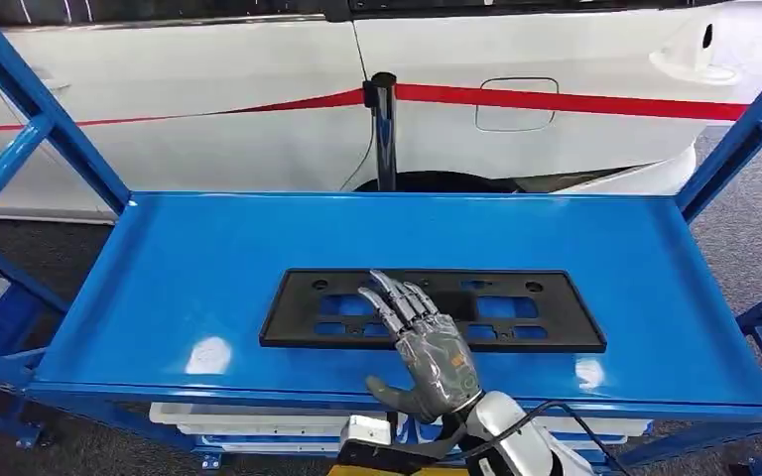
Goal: Take the parts from the cabinet and place them on the table.
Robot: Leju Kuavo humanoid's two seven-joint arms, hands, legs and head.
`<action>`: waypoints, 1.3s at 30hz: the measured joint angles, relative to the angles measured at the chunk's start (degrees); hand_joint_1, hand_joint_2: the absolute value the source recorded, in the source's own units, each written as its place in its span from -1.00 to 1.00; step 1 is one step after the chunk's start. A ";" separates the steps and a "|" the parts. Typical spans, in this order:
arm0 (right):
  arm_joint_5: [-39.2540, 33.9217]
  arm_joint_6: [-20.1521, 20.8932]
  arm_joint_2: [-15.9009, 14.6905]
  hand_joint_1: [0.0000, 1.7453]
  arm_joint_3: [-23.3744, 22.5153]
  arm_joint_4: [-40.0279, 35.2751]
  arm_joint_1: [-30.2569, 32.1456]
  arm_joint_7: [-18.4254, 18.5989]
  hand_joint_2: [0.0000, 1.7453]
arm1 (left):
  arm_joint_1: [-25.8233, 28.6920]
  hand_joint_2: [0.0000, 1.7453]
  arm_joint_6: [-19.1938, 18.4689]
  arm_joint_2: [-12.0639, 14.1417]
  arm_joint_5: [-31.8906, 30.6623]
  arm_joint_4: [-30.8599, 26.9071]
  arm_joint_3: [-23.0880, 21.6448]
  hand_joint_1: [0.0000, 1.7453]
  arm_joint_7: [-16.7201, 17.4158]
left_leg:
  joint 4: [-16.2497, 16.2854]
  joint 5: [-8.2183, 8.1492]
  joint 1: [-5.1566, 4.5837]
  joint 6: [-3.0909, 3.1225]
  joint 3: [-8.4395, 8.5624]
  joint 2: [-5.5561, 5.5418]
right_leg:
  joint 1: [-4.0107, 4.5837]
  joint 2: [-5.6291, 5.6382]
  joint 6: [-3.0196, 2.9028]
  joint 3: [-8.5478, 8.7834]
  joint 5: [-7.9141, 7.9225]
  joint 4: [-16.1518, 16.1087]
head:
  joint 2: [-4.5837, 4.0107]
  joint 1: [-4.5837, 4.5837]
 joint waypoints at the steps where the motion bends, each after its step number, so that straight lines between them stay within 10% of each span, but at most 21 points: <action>1: 0.54 -0.69 0.26 -1.00 0.00 0.57 0.08 0.24 1.00 | -0.01 1.00 0.00 0.00 -0.02 0.00 0.00 -1.00 0.04 | 0.00 0.00 0.00 0.00 0.00 0.00 | 0.00 0.00 0.00 0.00 0.00 0.00 | 0.00 0.00; 7: 1.73 -9.38 2.78 -1.00 -0.52 6.87 0.59 -1.46 1.00 | -0.09 1.00 0.00 -0.02 -0.24 0.00 0.00 -1.00 0.28 | 0.00 0.00 0.00 0.00 0.01 0.00 | 0.00 0.01 0.00 0.00 0.00 0.00 | 0.00 0.00; 24: 4.24 -10.71 4.66 -1.00 -2.19 12.92 0.86 -0.18 1.00 | -0.16 1.00 0.00 -0.02 -1.03 0.00 0.00 -1.00 0.28 | 0.01 0.01 0.00 -0.01 0.08 0.01 | 0.00 0.02 0.00 0.00 0.00 0.00 | 0.00 0.00; 39: 34.48 -14.65 5.10 -1.00 -3.24 13.91 0.88 9.79 1.00 | -0.15 1.00 0.17 -0.15 -1.03 0.00 0.00 -1.00 0.00 | 0.01 0.01 0.00 -0.01 0.08 0.01 | 0.00 0.02 0.00 0.00 0.00 0.00 | 0.00 0.00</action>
